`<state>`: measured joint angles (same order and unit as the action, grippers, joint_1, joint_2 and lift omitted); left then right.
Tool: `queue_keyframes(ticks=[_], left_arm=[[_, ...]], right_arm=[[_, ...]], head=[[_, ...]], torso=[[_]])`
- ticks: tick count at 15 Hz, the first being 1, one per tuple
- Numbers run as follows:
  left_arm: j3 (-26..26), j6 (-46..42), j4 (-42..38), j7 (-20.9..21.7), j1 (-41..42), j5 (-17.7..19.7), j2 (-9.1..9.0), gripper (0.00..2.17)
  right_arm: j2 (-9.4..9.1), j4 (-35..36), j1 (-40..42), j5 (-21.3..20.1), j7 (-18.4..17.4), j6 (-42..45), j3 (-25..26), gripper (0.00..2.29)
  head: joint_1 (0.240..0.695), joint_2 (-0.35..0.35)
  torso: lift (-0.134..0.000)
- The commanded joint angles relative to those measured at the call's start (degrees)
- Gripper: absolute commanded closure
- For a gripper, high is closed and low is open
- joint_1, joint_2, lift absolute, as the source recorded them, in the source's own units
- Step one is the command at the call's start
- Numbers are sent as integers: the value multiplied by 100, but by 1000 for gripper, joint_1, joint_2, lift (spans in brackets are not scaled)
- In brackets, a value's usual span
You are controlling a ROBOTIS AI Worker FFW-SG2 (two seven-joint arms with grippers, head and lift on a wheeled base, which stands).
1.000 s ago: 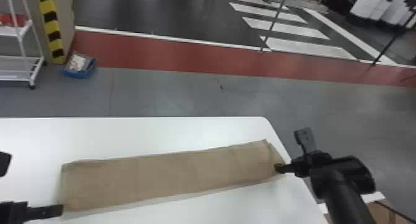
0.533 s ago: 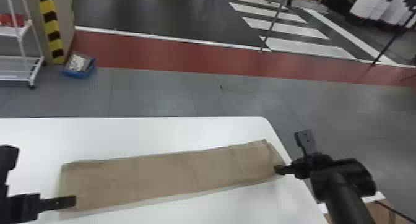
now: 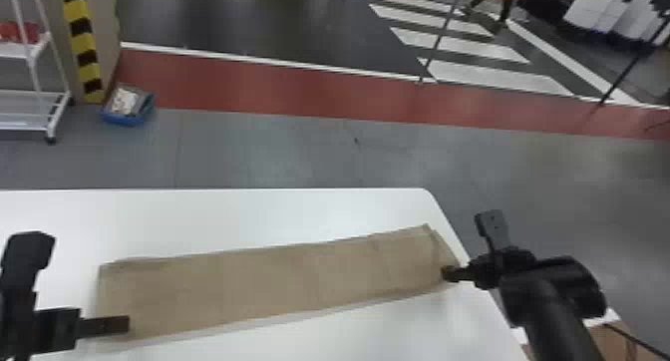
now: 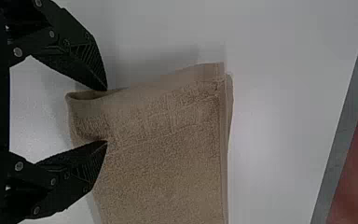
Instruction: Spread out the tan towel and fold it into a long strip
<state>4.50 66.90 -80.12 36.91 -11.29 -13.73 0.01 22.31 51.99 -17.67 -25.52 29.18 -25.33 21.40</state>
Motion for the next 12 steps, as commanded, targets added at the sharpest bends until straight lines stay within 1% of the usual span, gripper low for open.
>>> queue_keyframes(ticks=[1,2,4,5,6,8,9,11,12], left_arm=[[-11,-14,-82,212,101,-42,8,1973],[-2,22,-170,370,154,-77,25,2003],[7,74,-487,739,321,-367,43,2013],[42,127,-715,915,417,-534,34,2145],[60,162,-891,1064,496,-692,43,2138],[209,197,-1190,1504,593,-1026,52,2138],[306,197,-1260,1644,655,-1132,52,2138],[429,197,-1322,1855,690,-1272,148,2138],[429,180,-1322,1890,698,-1272,254,2138]], right_arm=[[1,4,-9,3,0,-12,14,97],[1,4,0,12,0,6,31,97],[1,4,0,56,0,6,22,97],[1,22,0,56,9,6,22,97],[1,39,0,56,18,6,14,97],[-7,92,9,56,26,59,-13,97],[-7,136,9,64,79,59,-22,97],[-7,145,0,179,114,217,-13,113],[-7,145,-44,266,150,305,-39,117]], head=[[695,-350],[695,-350],[695,-350],[695,-350],[695,-350],[695,-350],[695,-350],[695,-350],[695,-350]], torso=[[0],[0],[0],[0],[0],[0],[0],[0],[0]])
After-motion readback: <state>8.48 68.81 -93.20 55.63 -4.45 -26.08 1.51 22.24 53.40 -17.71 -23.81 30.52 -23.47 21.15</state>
